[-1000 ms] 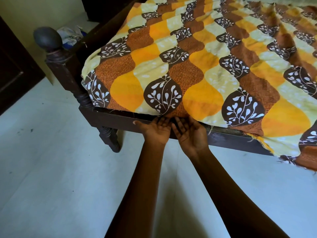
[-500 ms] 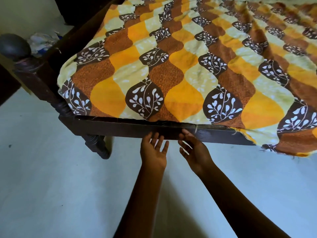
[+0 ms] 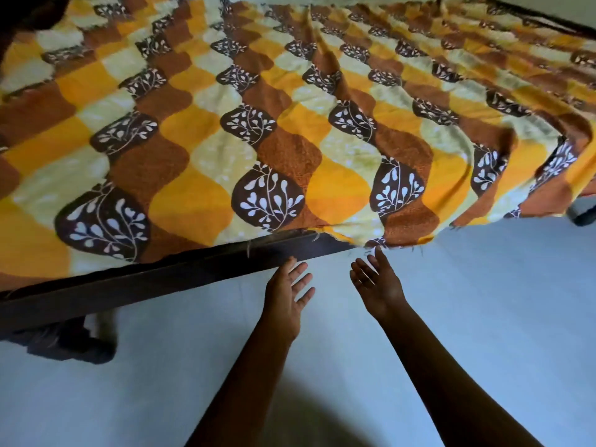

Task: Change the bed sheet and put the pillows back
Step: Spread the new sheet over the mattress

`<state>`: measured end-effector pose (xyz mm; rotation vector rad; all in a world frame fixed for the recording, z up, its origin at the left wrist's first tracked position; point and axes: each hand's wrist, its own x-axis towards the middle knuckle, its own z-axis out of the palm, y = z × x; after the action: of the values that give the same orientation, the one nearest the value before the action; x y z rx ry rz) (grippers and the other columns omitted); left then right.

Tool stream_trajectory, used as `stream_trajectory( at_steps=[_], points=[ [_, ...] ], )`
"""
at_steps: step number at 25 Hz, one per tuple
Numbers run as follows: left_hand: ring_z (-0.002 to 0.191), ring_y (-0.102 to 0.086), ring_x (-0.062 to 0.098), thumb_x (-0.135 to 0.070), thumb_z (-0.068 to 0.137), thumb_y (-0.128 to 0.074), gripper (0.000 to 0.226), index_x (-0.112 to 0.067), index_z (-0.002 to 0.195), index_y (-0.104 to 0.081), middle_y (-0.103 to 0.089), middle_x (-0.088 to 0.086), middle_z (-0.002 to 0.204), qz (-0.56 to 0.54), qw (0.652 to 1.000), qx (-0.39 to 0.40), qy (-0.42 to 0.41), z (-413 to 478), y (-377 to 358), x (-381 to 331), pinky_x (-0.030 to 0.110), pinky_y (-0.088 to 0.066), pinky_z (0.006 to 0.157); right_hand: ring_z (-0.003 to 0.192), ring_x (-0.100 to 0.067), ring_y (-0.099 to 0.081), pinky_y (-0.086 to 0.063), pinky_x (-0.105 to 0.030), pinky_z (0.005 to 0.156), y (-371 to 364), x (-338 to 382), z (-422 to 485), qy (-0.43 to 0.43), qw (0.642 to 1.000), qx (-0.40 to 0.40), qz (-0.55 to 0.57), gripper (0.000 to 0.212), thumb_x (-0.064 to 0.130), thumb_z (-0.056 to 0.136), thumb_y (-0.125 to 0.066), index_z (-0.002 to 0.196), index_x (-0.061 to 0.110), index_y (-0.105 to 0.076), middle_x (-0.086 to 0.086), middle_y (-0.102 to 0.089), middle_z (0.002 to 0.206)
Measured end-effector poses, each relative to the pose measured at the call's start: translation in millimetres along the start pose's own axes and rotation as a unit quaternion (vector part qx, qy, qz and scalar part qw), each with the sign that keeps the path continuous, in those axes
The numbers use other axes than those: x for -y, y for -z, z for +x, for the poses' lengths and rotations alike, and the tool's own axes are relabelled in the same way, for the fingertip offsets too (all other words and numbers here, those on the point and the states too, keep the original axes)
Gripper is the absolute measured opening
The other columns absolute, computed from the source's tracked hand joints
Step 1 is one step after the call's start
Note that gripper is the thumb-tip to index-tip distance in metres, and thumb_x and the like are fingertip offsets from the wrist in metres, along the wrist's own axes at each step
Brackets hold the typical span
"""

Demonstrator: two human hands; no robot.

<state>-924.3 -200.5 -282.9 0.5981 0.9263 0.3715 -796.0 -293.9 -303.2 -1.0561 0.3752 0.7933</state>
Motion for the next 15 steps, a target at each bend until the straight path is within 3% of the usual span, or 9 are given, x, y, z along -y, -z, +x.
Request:
stream_trajectory(
  at_steps=[3,6,10,13,15],
  points=[
    [0.130,-0.043,0.026,-0.039,0.095,-0.045,0.052,-0.014,0.140,-0.039,-0.044,0.009,0.143,0.005,0.999,0.028,0.029,14,-42,24,0.040,-0.040,0.098,0.118,-0.029,-0.051,-0.047,-0.037,0.092,17,30,25,0.000,0.993,-0.026,0.116,0.061,0.038,0.088,-0.061,0.137,0.012,-0.036,-0.014,-0.050,0.120],
    [0.131,-0.041,0.026,-0.041,0.089,-0.056,0.047,-0.018,0.130,-0.046,-0.045,0.007,0.140,0.019,0.999,0.040,0.027,35,-89,47,0.042,-0.040,0.100,0.111,-0.023,-0.055,-0.047,-0.035,0.092,22,59,41,0.009,0.989,0.006,0.147,0.053,0.040,0.086,-0.062,0.129,0.014,-0.045,-0.007,-0.058,0.107],
    [0.119,-0.050,0.022,-0.041,0.082,-0.066,0.050,-0.014,0.121,-0.050,-0.057,0.005,0.117,0.000,1.000,0.025,0.010,65,-144,63,0.038,-0.046,0.085,0.085,-0.018,-0.059,-0.049,-0.028,0.073,29,76,53,-0.008,0.995,-0.005,0.102,0.024,0.030,0.086,-0.064,0.096,0.011,-0.055,-0.005,-0.063,0.093],
    [0.111,-0.052,0.023,-0.032,0.078,-0.072,0.060,-0.014,0.127,-0.042,-0.052,0.009,0.122,0.019,0.999,-0.036,0.008,83,-164,65,0.034,-0.049,0.074,0.088,-0.020,-0.058,-0.046,-0.026,0.063,37,78,63,-0.009,0.997,-0.071,0.031,0.028,0.025,0.086,-0.066,0.104,0.006,-0.054,-0.008,-0.061,0.098],
    [0.118,-0.050,0.025,-0.027,0.079,-0.072,0.068,-0.013,0.134,-0.034,-0.048,0.008,0.132,0.039,0.995,-0.089,-0.002,94,-164,69,0.034,-0.047,0.079,0.085,-0.020,-0.057,-0.048,-0.027,0.067,39,78,68,-0.001,0.995,-0.098,0.011,0.029,0.024,0.086,-0.066,0.104,0.005,-0.054,-0.010,-0.059,0.103]
  ],
)
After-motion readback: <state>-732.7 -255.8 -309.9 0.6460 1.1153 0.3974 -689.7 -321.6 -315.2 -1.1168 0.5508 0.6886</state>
